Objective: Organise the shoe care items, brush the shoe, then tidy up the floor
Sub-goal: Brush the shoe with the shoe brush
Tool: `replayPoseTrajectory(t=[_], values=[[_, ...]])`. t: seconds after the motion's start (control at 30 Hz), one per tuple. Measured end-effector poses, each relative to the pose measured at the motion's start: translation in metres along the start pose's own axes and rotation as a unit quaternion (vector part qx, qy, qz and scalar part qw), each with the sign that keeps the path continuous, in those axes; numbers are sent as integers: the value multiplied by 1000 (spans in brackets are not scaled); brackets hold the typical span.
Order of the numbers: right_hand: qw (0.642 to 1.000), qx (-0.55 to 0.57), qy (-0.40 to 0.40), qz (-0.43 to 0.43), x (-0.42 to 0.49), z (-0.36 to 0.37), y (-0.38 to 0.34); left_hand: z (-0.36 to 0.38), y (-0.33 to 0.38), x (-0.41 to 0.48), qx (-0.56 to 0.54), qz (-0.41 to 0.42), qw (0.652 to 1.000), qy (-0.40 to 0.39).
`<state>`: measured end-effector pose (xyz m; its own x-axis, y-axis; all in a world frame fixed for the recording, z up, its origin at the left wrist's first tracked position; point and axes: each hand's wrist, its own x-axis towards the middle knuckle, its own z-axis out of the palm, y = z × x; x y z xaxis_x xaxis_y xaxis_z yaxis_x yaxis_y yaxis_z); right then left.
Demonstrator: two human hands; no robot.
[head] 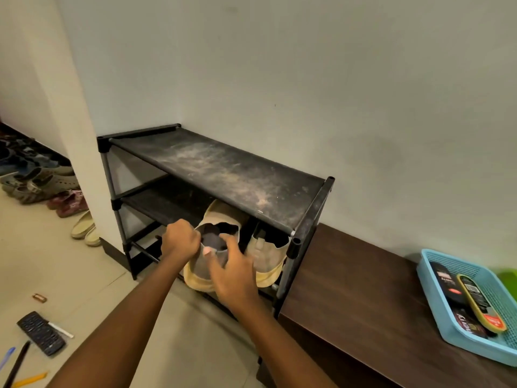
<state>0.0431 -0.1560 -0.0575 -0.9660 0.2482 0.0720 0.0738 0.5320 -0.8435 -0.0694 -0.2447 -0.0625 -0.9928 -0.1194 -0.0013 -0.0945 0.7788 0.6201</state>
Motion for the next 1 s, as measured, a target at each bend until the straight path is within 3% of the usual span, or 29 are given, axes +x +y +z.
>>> replayPoseTrajectory(t=[0.3,0.47,0.67,0.77,0.87,1.0], values=[[989,-144,22,-12,42,-2,26,31,47,23,-31,41,999,8],[979,-200,27,-3,64,-6,26,46,63,40,-62,-21,998,5],[969,-242,43,-33,70,4,22,49,55,56,-54,-32,997,-43],[962,-263,46,-59,74,1,20,44,42,52,-147,-41,985,-77],[962,-260,45,-66,77,1,16,48,24,39,-306,-67,946,-89],[971,-236,28,-29,73,-1,16,62,1,-2,-404,-50,912,-51]])
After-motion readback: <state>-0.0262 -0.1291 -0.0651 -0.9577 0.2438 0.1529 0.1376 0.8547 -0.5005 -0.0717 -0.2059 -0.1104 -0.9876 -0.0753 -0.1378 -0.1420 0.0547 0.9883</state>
